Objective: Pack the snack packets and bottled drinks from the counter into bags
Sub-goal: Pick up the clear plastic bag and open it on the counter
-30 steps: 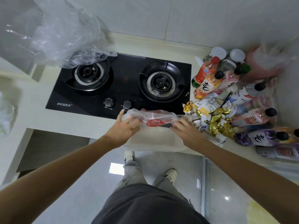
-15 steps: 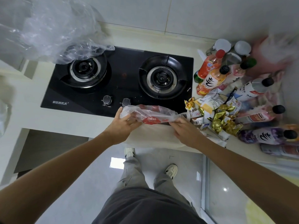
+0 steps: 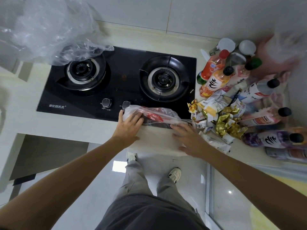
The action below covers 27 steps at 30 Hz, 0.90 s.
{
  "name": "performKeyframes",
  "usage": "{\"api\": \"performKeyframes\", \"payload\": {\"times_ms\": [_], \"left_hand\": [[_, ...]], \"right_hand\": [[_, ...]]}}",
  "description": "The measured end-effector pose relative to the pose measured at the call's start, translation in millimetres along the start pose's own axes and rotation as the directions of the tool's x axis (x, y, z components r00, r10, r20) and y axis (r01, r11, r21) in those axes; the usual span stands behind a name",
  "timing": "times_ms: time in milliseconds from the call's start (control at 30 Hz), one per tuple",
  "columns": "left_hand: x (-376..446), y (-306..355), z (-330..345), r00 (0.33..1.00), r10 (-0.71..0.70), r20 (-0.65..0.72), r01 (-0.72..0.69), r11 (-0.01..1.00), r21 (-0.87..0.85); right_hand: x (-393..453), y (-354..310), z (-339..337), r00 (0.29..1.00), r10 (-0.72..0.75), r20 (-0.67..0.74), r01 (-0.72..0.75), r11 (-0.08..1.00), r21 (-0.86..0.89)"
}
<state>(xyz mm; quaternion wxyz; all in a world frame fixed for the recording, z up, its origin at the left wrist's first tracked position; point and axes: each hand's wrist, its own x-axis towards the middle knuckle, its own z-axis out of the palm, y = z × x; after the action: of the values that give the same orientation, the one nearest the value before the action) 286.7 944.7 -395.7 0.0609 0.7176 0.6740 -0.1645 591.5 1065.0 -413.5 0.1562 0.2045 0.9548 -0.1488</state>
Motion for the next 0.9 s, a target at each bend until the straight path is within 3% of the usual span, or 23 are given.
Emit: {"api": "performKeyframes", "payload": {"times_ms": [167, 333, 533, 900], "left_hand": [[3, 1, 1, 1.0, -0.001, 0.029, 0.002, 1.0, -0.004], [-2, 4, 1, 0.997, 0.011, 0.075, -0.006, 0.998, -0.065], [-1, 0, -2, 0.991, 0.025, 0.129, -0.019, 0.999, -0.05], [9, -4, -11, 0.985, 0.089, 0.148, -0.071, 0.989, -0.126]], "right_hand": [[1, 5, -8, 0.998, 0.004, -0.059, 0.001, 0.997, 0.084], [16, -5, -20, 0.985, 0.122, -0.126, -0.136, 0.984, -0.113], [28, -11, -24, 0.972, 0.236, -0.004, -0.234, 0.962, -0.142], [22, -11, -31, 0.955, 0.26, 0.144, -0.241, 0.96, -0.14]]}}
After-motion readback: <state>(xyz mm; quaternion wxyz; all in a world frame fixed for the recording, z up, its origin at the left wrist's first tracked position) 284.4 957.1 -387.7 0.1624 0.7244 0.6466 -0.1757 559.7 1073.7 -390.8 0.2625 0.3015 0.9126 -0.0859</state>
